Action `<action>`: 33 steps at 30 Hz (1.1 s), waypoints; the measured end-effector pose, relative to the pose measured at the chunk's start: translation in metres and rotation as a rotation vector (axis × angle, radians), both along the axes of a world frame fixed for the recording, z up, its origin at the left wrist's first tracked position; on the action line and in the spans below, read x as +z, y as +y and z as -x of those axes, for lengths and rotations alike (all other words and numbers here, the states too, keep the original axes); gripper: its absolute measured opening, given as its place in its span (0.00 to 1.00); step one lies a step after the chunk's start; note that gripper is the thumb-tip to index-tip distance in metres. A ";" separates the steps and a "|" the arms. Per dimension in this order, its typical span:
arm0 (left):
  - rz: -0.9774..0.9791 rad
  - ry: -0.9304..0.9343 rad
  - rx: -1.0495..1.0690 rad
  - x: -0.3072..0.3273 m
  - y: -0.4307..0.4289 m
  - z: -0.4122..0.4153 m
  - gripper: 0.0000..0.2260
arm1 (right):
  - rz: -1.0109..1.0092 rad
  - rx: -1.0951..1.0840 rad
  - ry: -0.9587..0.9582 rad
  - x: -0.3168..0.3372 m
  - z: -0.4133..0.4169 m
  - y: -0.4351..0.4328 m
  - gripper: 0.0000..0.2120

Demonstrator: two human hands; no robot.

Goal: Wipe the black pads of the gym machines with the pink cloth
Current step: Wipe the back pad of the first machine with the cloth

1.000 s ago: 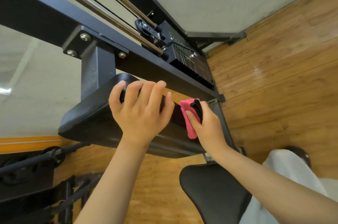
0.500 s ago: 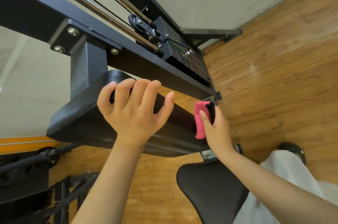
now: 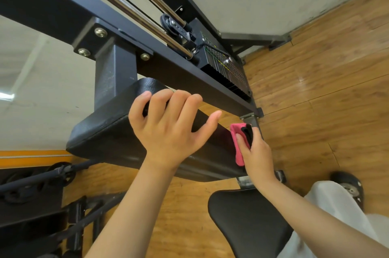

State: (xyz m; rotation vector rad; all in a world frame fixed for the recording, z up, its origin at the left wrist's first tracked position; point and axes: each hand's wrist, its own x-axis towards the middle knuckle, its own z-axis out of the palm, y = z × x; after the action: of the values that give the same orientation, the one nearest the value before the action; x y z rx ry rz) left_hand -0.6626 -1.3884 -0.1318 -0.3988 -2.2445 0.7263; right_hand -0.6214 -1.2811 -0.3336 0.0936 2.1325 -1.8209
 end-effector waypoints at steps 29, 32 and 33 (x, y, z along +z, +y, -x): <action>0.014 0.018 -0.013 -0.003 -0.003 -0.001 0.16 | -0.167 0.021 -0.456 -0.100 -0.023 0.038 0.15; 0.014 0.024 -0.015 -0.003 -0.004 0.000 0.15 | -0.185 0.117 -0.469 -0.102 -0.021 0.038 0.21; 0.014 0.027 -0.016 -0.003 -0.004 0.000 0.15 | -0.171 0.136 -0.492 -0.103 -0.020 0.038 0.22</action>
State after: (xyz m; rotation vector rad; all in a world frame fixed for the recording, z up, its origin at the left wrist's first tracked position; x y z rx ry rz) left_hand -0.6631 -1.3920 -0.1345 -0.4113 -2.2101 0.7346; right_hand -0.6014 -1.2436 -0.4368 0.3855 1.8816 -1.3618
